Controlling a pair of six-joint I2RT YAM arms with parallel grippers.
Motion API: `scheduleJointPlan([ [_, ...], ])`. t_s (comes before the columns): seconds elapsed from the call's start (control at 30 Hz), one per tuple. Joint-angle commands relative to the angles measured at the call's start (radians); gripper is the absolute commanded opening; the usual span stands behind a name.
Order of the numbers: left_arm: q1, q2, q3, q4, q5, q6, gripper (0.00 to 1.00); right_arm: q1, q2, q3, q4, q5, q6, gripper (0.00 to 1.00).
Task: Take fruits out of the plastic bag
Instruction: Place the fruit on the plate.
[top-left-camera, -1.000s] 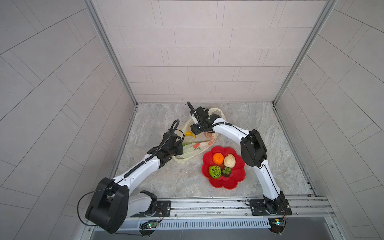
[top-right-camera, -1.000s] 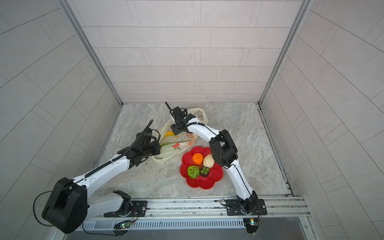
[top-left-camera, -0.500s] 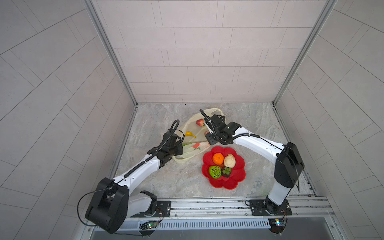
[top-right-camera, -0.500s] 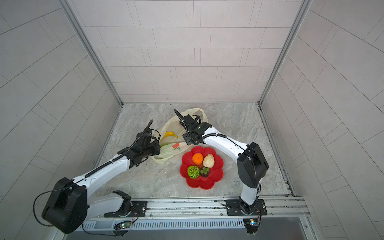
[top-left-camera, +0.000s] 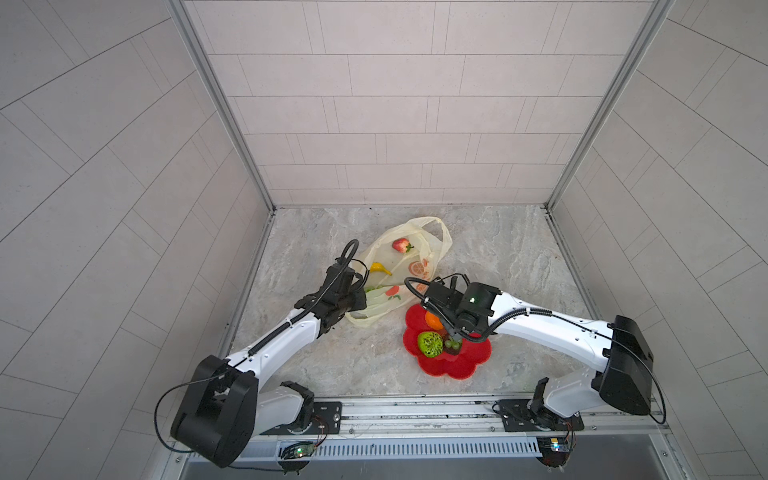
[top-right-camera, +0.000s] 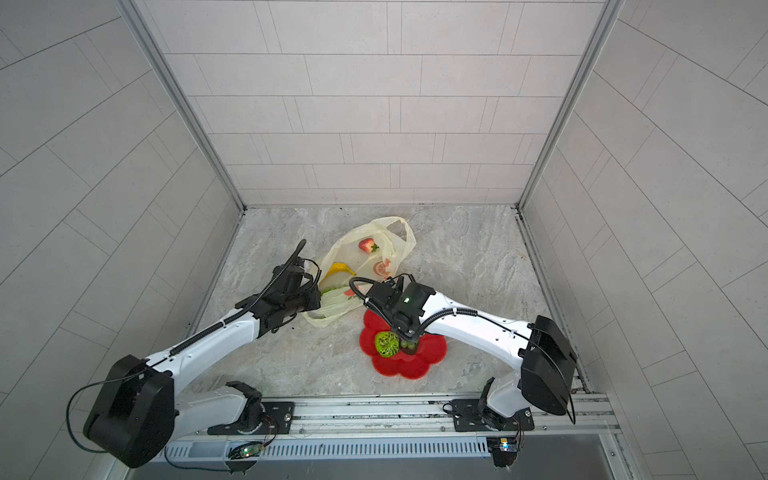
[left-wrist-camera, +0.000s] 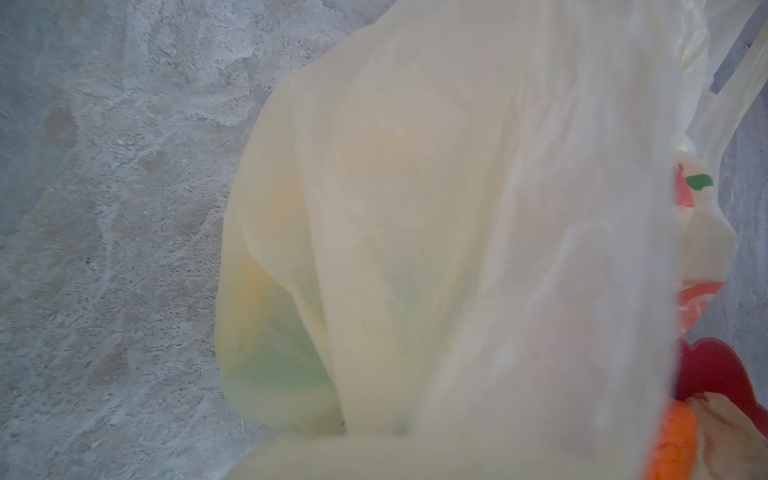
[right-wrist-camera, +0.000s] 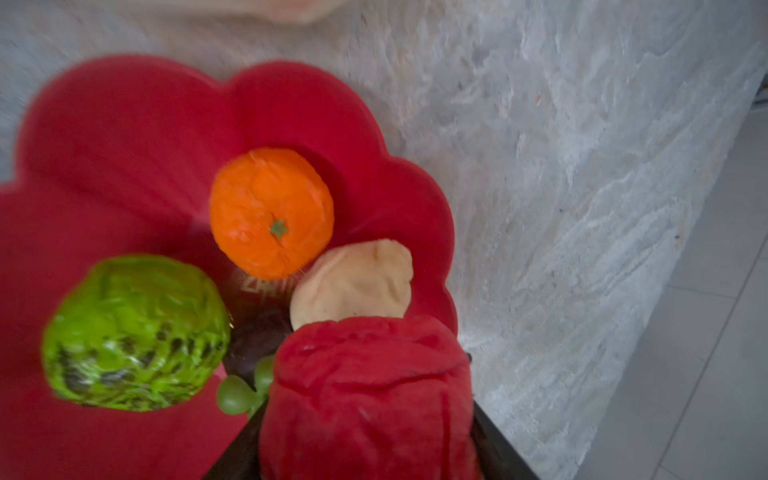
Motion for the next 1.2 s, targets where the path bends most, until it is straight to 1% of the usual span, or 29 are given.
scheduleJointPlan([
  [0.0, 0.007, -0.018, -0.004, -0.005, -0.003, -0.005, 0.12, 0.022, -0.026, -0.019, -0.146, 0.076, 0.145, 0.61],
  [0.13, 0.007, -0.022, -0.006, -0.006, 0.000, -0.004, 0.12, 0.039, -0.019, -0.048, -0.180, 0.091, 0.202, 0.61],
  [0.4, 0.007, -0.031, -0.007, -0.010, -0.005, -0.003, 0.12, 0.073, 0.055, -0.089, -0.139, 0.074, 0.261, 0.61],
  [0.53, 0.006, -0.030, -0.008, -0.008, -0.006, -0.002, 0.12, 0.087, 0.098, -0.099, -0.122, 0.073, 0.273, 0.61],
  [0.83, 0.006, -0.027, -0.008, -0.007, -0.008, -0.002, 0.12, 0.099, 0.141, -0.132, -0.094, 0.069, 0.292, 0.61],
  [1.07, 0.007, -0.031, -0.010, -0.007, -0.013, -0.002, 0.12, 0.108, 0.170, -0.136, -0.082, 0.073, 0.297, 0.63],
  [1.17, 0.007, -0.046, -0.018, -0.003, -0.020, -0.003, 0.12, 0.113, 0.175, -0.131, -0.076, 0.071, 0.296, 0.65],
])
